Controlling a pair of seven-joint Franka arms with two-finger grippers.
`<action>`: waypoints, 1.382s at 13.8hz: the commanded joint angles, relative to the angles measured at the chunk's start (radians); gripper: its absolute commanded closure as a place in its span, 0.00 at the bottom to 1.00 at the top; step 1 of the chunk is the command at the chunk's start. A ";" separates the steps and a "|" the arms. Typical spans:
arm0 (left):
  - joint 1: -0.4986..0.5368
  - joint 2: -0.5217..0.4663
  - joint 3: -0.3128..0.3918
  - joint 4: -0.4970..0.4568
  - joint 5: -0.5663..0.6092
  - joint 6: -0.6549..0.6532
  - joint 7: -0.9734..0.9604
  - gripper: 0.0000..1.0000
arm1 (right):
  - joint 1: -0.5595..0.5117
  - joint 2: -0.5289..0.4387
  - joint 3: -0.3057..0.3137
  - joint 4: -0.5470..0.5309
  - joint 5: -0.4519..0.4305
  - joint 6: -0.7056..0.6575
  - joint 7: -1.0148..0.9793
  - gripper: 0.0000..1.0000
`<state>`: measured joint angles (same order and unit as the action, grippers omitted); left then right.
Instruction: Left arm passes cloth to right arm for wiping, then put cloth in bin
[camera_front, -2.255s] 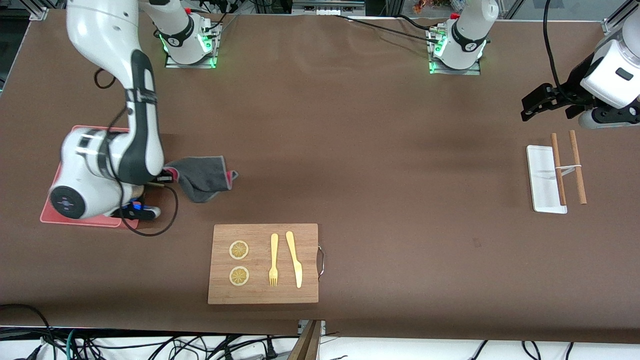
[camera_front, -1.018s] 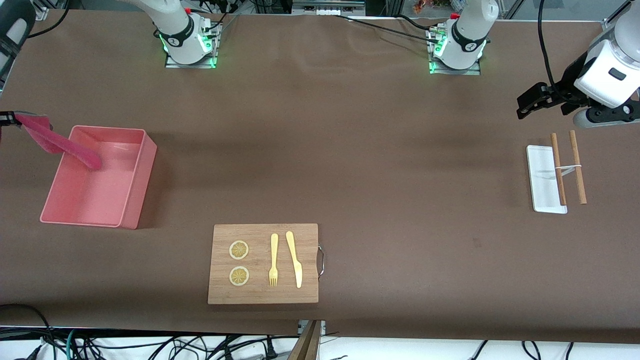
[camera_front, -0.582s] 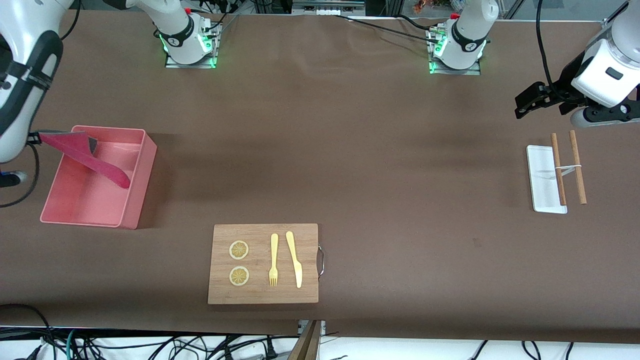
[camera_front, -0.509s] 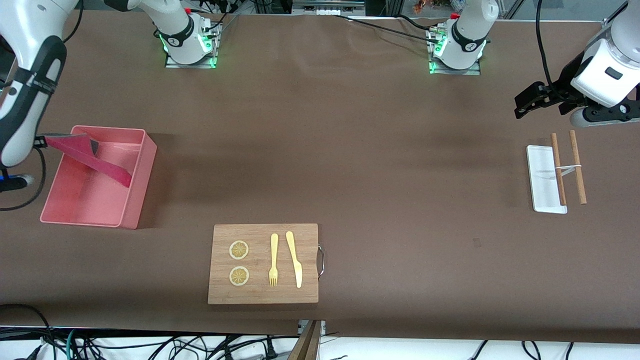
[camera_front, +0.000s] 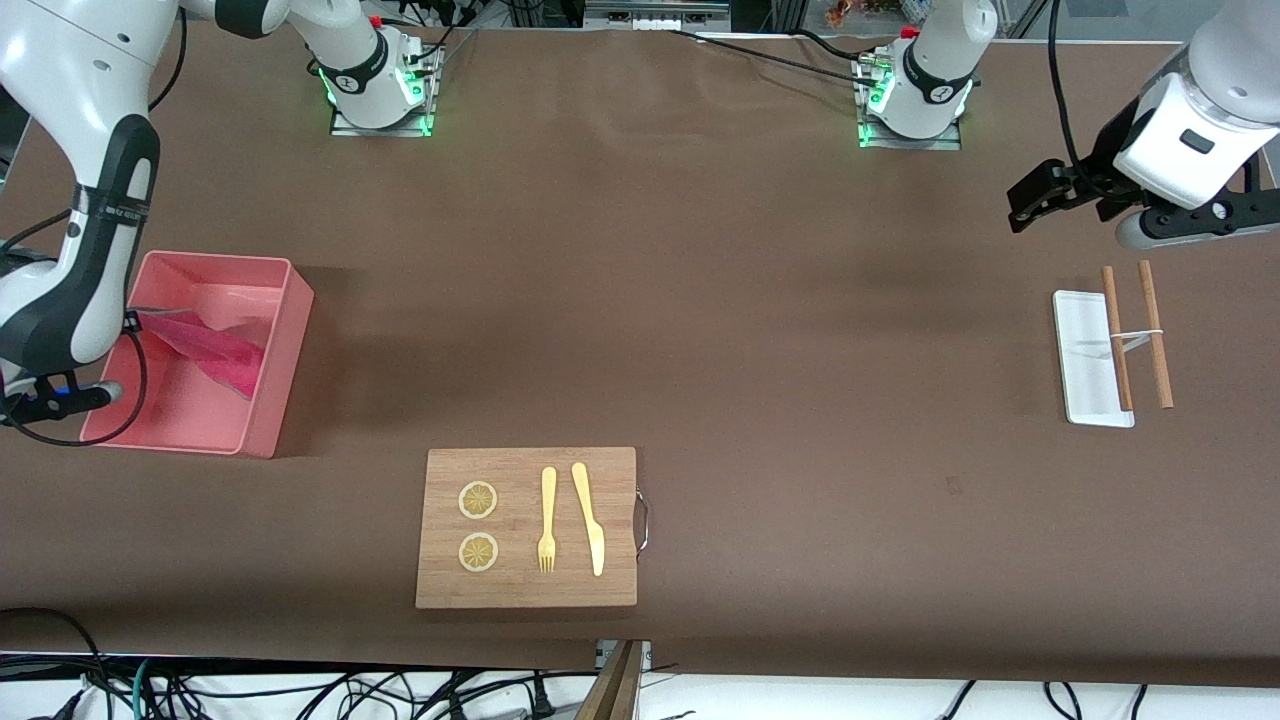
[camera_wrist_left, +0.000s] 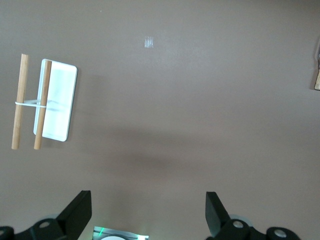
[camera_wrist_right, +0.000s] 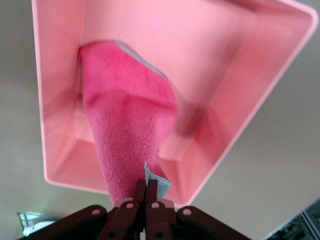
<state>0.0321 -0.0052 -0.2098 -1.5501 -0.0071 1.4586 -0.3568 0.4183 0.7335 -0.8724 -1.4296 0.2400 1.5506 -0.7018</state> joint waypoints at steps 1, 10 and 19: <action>-0.004 -0.002 -0.037 0.016 0.021 -0.024 -0.056 0.00 | -0.044 0.020 0.065 -0.009 0.028 0.058 0.001 1.00; 0.005 0.001 -0.031 0.016 0.029 -0.015 -0.057 0.00 | -0.115 -0.021 0.233 -0.092 0.031 0.261 0.082 0.00; 0.071 0.010 -0.022 0.015 0.047 0.040 -0.042 0.00 | -0.206 -0.426 0.613 -0.074 -0.203 -0.022 0.692 0.00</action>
<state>0.0775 -0.0038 -0.2260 -1.5500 0.0329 1.4925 -0.4066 0.2519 0.3943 -0.3737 -1.4883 0.0992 1.5803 -0.1628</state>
